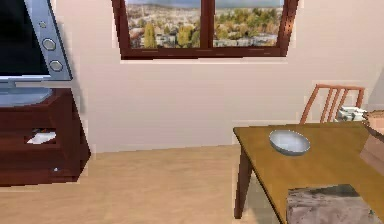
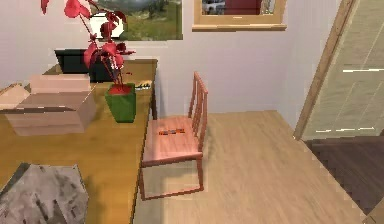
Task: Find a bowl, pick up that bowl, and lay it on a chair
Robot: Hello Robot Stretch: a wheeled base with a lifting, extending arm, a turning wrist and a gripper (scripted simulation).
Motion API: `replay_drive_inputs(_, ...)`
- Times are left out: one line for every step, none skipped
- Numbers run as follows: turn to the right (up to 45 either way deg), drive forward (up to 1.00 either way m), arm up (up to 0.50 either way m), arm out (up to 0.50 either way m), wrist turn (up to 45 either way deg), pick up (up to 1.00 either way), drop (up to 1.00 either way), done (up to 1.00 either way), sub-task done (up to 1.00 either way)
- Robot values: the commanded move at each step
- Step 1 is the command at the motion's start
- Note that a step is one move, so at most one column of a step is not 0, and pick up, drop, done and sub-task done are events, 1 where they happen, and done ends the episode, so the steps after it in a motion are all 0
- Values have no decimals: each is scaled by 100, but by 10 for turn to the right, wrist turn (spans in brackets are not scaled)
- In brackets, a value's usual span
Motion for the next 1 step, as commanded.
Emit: replay_drive_inputs(60,0,0,0,0,0,0,0,0)
